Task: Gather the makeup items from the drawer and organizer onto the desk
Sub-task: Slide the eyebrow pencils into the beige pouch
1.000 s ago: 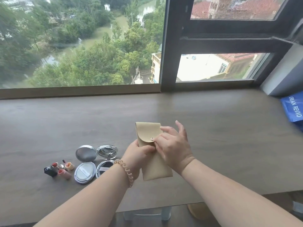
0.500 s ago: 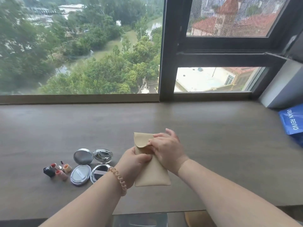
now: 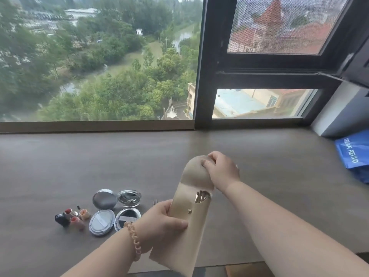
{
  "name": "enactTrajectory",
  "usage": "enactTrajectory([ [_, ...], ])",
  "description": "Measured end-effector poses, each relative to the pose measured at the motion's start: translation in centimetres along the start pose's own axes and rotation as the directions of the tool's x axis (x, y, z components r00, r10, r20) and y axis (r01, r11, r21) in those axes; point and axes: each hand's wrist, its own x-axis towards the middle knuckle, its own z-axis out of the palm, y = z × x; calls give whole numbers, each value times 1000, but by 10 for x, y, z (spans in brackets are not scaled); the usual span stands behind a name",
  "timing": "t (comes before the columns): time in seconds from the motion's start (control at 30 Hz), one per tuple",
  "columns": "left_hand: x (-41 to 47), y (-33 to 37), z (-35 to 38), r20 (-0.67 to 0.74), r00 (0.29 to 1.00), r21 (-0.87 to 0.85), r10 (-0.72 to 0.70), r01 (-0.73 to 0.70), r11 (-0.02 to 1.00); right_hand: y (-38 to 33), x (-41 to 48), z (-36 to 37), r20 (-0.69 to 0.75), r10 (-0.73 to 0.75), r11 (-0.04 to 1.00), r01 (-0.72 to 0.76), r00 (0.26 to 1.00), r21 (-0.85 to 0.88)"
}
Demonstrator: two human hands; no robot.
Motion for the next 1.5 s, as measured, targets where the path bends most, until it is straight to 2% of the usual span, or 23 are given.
enactTrajectory([
  [0.07,-5,4,-10,52,999,-4,-1,1,1000,-2,-9,4,-21,-129,971,122,991,-206],
  [0.13,-8,9,-18,79,997,-7,10,-9,1000,-4,-17,8,-53,-280,917,251,958,-309],
  [0.2,-9,13,-24,77,997,1,16,-16,1000,-8,-21,6,-35,-379,897,358,925,-261],
  [0.23,-10,15,-27,68,998,5,18,-19,1000,-11,-23,5,32,-385,909,385,922,-158],
  [0.3,-10,18,-31,46,998,22,30,-31,999,-19,-29,2,239,-321,947,304,916,108],
  [0.33,-10,19,-33,33,999,31,37,-38,999,-23,-32,1,314,-301,952,262,901,160],
  [0.37,-9,20,-34,19,999,37,40,-40,999,-26,-34,-1,356,-306,951,263,883,166],
  [0.5,-7,21,-37,2,999,75,40,-40,996,-35,-40,-1,422,-366,912,409,829,-14],
  [0.6,-5,24,-37,17,999,140,50,-51,989,-35,-42,-1,403,-350,928,371,846,28],
  [0.7,-3,26,-36,29,998,200,52,-56,978,-34,-43,-2,406,-373,916,402,834,16],
  [0.9,-6,32,-32,88,994,448,58,-92,889,-27,-40,-6,601,-250,960,276,759,51],
  [1.07,-2,31,-36,76,996,554,48,-82,829,-24,-38,-12,693,-204,973,218,691,69],
  [1.37,-6,35,-40,74,997,482,-11,-26,876,-25,-38,-18,677,-234,954,32,698,297],
  [1.5,-6,33,-37,76,997,422,-14,-19,907,-27,-33,-22,610,-254,922,-3,750,387],
])
